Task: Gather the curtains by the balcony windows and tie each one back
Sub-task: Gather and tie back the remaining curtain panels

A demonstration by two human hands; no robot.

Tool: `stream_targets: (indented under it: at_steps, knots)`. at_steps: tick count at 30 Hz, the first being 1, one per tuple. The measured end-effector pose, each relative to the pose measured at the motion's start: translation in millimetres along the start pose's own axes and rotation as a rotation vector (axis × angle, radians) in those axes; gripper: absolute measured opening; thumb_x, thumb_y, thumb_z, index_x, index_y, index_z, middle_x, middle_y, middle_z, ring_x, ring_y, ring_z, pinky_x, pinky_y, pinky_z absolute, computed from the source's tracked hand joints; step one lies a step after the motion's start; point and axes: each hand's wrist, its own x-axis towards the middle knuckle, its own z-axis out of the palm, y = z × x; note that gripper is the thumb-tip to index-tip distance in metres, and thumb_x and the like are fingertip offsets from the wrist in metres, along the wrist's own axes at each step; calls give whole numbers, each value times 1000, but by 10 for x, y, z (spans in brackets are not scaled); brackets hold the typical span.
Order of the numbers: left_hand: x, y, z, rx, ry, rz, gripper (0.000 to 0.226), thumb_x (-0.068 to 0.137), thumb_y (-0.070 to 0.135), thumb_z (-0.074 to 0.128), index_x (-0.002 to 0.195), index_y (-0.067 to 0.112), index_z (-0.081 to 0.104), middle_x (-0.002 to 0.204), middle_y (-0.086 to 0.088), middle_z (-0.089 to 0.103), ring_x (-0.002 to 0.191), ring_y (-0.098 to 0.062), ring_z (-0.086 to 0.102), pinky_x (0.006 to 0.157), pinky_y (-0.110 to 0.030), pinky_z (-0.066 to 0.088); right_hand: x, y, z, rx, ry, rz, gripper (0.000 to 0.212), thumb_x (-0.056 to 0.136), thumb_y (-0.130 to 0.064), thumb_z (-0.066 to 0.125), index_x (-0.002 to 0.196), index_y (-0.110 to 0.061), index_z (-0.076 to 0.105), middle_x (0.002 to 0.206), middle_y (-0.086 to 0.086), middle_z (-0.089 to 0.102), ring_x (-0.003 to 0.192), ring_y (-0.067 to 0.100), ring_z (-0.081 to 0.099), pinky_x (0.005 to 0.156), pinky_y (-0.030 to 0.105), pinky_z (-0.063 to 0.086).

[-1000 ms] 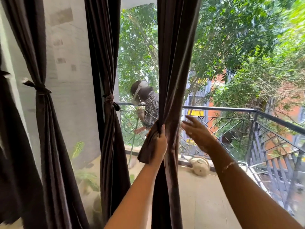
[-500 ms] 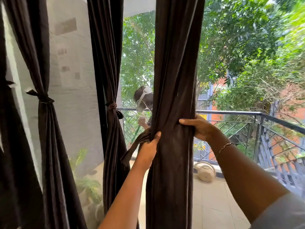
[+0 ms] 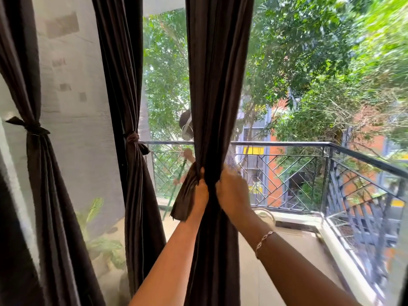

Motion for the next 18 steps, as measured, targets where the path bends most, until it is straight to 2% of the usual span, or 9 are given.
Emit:
stream_targets:
  at_steps: [3, 5, 8, 10, 12, 13, 15, 16, 18]
  knots:
    - [-113, 66, -1, -84, -129, -27, 46, 95, 36, 42, 122, 2, 57, 121, -17, 60, 109, -19, 56, 89, -15, 39, -178, -30, 121, -106, -99, -38, 45, 95, -11, 41, 140, -10, 32, 110, 13, 62, 94, 30, 65, 75, 35, 49]
    - [-192, 51, -1, -116, -264, -43, 66, 83, 54, 44, 125, 4, 56, 126, -15, 59, 117, -23, 56, 103, -33, 41, -266, -24, 162, -32, -164, -17, 40, 94, -8, 42, 133, -6, 42, 112, 16, 61, 94, 32, 64, 76, 37, 48]
    - [-170, 76, 30, -19, -330, -124, 70, 80, 44, 58, 120, -13, 51, 126, -31, 53, 119, -39, 51, 101, -43, 41, -347, -10, 164, 157, -209, -23, 26, 91, -8, 45, 110, -2, 60, 104, 17, 63, 92, 33, 61, 76, 37, 45]
    - [-69, 75, 17, -7, -263, -144, 52, 91, 32, 54, 119, -12, 54, 124, -31, 55, 118, -39, 52, 101, -39, 38, -373, 42, 177, 79, -281, -142, 35, 85, -9, 49, 118, -4, 57, 108, 15, 61, 96, 33, 59, 81, 37, 44]
    - [7, 54, -25, -5, -261, -203, 49, 97, 33, 42, 124, -6, 50, 128, -24, 54, 121, -34, 51, 99, -35, 38, -374, 125, 99, 77, -352, -279, 43, 84, -17, 53, 125, -7, 52, 105, 14, 61, 96, 32, 58, 81, 38, 46]
    - [33, 33, -55, -17, -261, -227, 49, 97, 34, 40, 125, -6, 50, 129, -22, 53, 121, -33, 51, 97, -34, 39, -358, 171, 42, 97, -342, -366, 40, 85, -23, 54, 122, -8, 56, 99, 12, 63, 92, 30, 60, 78, 38, 49]
    - [75, -5, -82, -58, -206, -224, 44, 97, 29, 44, 122, -7, 53, 125, -22, 56, 119, -33, 53, 97, -35, 40, -294, 298, -48, 158, -140, -444, 32, 87, -26, 50, 104, -5, 67, 88, 10, 66, 80, 25, 64, 69, 36, 55]
    - [93, -21, -84, -68, -182, -214, 41, 96, 25, 46, 120, -7, 54, 122, -22, 59, 116, -31, 55, 96, -33, 41, -239, 362, -77, 210, 0, -404, 29, 87, -21, 50, 100, -3, 69, 89, 12, 67, 82, 26, 64, 69, 37, 56]
    - [98, -40, -83, -53, -179, -206, 38, 96, 25, 47, 117, -5, 57, 107, -18, 65, 100, -28, 60, 80, -20, 44, -75, 456, -110, 271, 105, -232, 33, 84, -9, 57, 115, -2, 61, 111, 17, 62, 104, 30, 59, 85, 42, 54]
